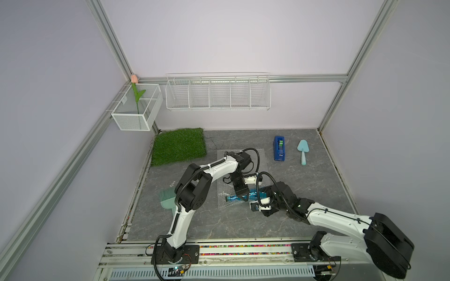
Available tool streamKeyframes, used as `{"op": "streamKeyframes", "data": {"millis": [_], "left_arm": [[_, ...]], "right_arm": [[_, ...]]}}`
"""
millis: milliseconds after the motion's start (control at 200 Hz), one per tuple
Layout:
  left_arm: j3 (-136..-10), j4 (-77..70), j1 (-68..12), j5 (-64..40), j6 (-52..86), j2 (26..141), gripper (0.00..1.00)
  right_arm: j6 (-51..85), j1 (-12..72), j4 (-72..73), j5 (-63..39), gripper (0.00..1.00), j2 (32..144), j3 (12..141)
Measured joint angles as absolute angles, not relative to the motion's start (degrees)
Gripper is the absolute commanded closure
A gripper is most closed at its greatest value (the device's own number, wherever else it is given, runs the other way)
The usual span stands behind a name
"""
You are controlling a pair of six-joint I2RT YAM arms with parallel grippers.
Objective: Wrap wine bottles in bubble wrap
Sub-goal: Wrap the wine bottle in bubble wrap.
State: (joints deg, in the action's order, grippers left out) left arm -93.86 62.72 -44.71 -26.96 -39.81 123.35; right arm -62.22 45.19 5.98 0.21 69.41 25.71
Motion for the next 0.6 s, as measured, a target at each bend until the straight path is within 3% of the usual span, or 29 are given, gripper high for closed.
{"op": "streamKeyframes", "data": {"millis": [365,500,600], "left_arm": [[-94.28,63.31,-44.64,-27.31,-40.23,123.68,0.81],[-94.28,63.26,-44.38,-27.73,-39.72,123.72,0.8],[-94.28,63.09,-43.97,-27.97,-39.59,123.72,0.79]], "right_arm": [[-63.57,41.93,10.17,-0.45,0.08,77.52,27.53],[-64.01,41.36,8.82,-2.44,0.0,79.46,29.19],[-64.18,41.1,7.53,-3.49,0.05,80.2,30.37]]}}
